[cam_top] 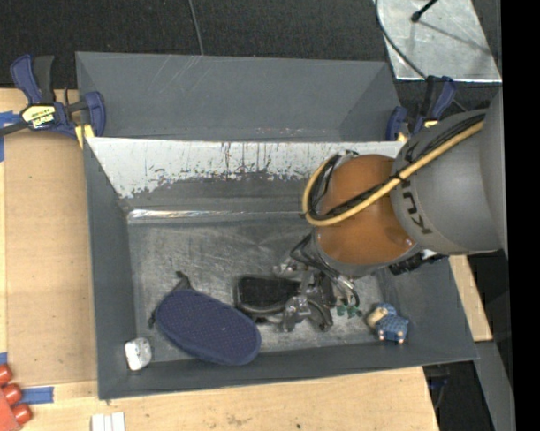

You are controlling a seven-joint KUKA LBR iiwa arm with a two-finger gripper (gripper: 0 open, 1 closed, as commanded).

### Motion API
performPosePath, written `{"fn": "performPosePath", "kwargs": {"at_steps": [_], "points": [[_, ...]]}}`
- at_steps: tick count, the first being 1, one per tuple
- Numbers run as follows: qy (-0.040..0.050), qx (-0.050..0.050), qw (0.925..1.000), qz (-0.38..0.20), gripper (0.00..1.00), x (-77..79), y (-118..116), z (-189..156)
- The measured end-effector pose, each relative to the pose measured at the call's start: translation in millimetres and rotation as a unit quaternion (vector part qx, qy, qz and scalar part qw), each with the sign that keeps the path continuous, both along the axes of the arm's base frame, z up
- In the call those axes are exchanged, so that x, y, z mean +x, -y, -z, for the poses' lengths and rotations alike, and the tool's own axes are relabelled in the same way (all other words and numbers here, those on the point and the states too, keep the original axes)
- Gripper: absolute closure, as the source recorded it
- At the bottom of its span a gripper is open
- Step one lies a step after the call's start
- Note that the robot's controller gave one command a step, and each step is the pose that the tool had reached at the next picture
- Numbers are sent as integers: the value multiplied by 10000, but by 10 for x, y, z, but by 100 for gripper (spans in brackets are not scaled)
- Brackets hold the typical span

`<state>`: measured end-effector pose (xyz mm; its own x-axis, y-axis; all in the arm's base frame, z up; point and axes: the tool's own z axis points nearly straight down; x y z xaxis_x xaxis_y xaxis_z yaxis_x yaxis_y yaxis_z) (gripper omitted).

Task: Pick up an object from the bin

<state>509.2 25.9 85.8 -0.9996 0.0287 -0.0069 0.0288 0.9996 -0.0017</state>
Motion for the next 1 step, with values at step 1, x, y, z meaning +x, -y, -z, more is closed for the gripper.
{"fn": "performPosePath", "kwargs": {"at_steps": [1], "points": [[-13, -5, 9883, -1527, 100, 179, 188, -1639]]}}
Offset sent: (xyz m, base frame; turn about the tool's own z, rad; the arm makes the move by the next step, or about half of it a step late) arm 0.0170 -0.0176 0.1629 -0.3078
